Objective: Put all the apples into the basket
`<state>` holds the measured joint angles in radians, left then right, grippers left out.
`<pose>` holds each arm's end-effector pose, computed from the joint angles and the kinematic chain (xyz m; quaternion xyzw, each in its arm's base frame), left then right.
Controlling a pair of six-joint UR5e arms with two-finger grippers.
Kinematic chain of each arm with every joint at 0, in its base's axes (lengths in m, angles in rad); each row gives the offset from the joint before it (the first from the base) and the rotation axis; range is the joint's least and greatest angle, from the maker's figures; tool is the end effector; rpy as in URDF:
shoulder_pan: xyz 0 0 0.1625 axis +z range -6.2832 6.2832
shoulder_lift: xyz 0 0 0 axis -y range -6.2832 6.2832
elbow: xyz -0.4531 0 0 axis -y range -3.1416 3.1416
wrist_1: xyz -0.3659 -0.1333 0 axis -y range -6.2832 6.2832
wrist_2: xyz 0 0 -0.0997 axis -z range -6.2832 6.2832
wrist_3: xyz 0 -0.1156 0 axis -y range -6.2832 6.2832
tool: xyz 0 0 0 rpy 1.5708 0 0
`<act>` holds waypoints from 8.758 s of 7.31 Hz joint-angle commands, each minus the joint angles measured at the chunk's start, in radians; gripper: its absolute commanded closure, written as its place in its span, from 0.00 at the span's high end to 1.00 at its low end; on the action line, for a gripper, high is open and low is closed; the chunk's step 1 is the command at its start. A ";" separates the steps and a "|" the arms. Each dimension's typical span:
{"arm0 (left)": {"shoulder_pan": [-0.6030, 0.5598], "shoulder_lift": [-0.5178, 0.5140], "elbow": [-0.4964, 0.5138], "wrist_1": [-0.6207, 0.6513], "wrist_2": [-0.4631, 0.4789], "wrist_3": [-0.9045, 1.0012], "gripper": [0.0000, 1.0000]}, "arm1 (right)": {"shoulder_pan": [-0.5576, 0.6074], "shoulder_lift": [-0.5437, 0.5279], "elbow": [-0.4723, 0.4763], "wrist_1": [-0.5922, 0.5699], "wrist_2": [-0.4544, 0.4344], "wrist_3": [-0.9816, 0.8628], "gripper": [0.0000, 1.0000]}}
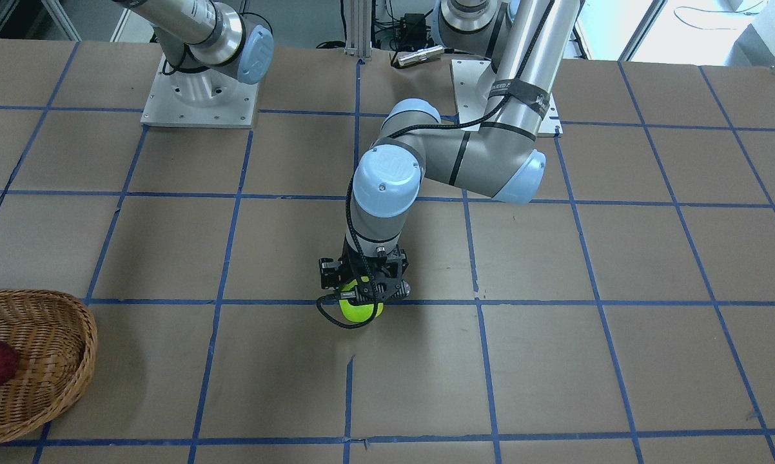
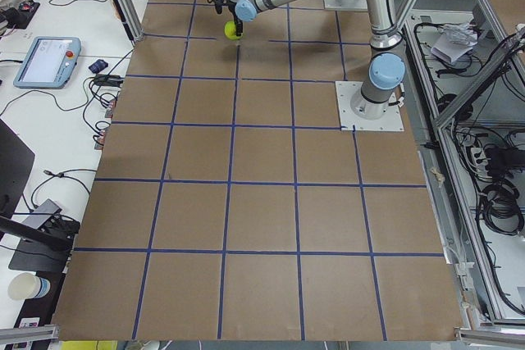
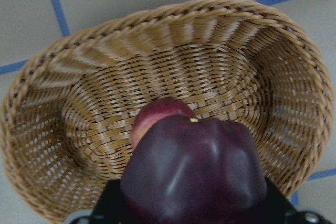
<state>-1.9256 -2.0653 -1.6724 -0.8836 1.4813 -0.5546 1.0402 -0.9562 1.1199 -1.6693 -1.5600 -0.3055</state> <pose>-0.3527 -0.5386 0.2503 0.0975 -0.9932 0.0212 0.0601 -0.2454 -0.6841 0.3512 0.1124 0.9931 0.0276 0.0182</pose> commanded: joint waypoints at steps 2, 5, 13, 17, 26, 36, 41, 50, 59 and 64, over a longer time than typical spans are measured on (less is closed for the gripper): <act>0.025 0.029 0.043 0.026 -0.034 0.036 1.00 | -0.061 0.098 0.008 -0.065 0.008 -0.106 0.00; 0.123 0.193 0.274 -0.437 -0.039 0.255 1.00 | -0.063 0.091 -0.003 -0.044 0.014 -0.115 1.00; 0.443 0.465 0.224 -0.904 0.100 0.608 1.00 | 0.314 -0.095 -0.003 0.169 0.006 0.278 1.00; 0.379 0.430 0.232 -0.792 0.090 0.486 1.00 | 0.591 -0.049 0.065 0.094 0.017 0.799 1.00; 0.375 0.416 0.258 -0.796 0.091 0.483 1.00 | 0.739 0.039 0.205 -0.124 0.253 1.278 1.00; 0.375 0.432 0.244 -0.796 0.097 0.486 1.00 | 0.759 0.051 0.291 -0.191 0.297 1.278 0.20; 0.375 0.432 0.244 -0.793 0.096 0.484 1.00 | 0.668 -0.070 0.235 -0.089 0.215 1.098 0.00; 0.375 0.438 0.244 -0.792 0.100 0.493 1.00 | 0.195 -0.033 0.116 -0.024 -0.095 0.218 0.00; 0.376 0.436 0.244 -0.792 0.097 0.493 1.00 | 0.199 -0.270 0.104 0.240 -0.124 0.239 1.00; 0.375 0.436 0.244 -0.792 0.097 0.493 1.00 | 0.329 -0.602 0.321 0.344 -0.104 0.302 1.00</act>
<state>-1.5500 -1.6291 -1.4281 -1.6751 1.5785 -0.0612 1.3275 -1.4796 1.3428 -1.3167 -1.6677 -0.0203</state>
